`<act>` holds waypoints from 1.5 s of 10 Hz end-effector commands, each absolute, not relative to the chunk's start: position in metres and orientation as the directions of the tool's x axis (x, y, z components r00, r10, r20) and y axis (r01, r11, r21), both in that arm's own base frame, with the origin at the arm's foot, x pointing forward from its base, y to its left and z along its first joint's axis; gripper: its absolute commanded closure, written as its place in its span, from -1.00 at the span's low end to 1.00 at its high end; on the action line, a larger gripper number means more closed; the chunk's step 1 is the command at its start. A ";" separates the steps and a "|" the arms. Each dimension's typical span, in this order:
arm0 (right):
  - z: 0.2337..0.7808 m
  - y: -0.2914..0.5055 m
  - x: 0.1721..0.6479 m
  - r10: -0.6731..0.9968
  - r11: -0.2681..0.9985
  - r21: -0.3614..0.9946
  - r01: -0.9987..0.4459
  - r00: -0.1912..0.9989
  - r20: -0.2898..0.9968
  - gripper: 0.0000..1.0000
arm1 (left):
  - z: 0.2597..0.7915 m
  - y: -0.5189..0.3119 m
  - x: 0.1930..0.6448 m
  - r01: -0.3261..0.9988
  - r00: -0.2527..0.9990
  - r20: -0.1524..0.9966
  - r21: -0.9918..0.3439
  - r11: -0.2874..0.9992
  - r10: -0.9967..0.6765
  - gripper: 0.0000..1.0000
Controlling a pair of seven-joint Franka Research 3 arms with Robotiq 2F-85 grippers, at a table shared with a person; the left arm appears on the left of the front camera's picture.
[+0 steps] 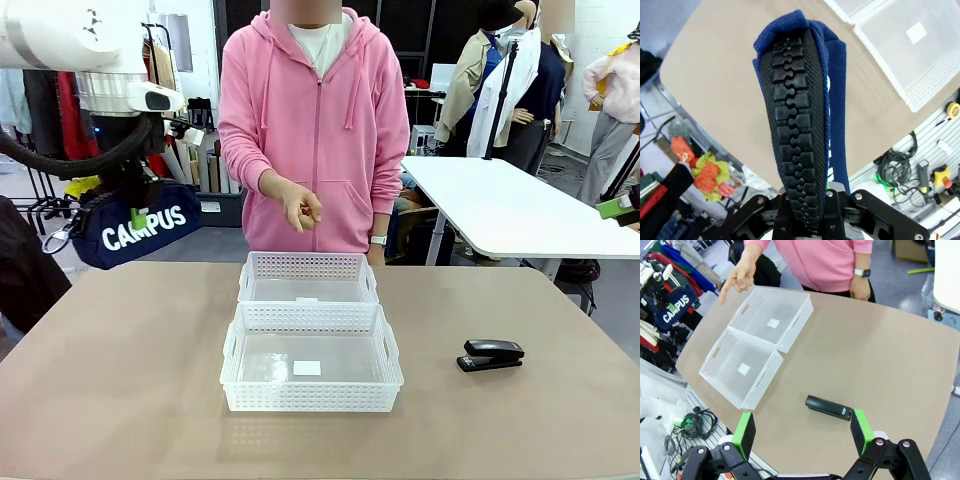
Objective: Distribute items into two baskets.
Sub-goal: Move the picked Pencil pouch towards the Organizing basket indicated by the person, stopping as directed.
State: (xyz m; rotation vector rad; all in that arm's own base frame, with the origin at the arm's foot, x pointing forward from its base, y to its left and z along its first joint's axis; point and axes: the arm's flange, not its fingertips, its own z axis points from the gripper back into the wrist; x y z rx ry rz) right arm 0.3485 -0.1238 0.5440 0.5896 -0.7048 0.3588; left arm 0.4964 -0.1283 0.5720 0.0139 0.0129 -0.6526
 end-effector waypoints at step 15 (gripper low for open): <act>0.545 -0.123 0.349 0.104 0.765 0.390 -0.512 0.696 0.710 -1.00 | 0.496 -0.190 0.582 0.874 0.480 -0.013 -0.069 0.480 -0.877 1.00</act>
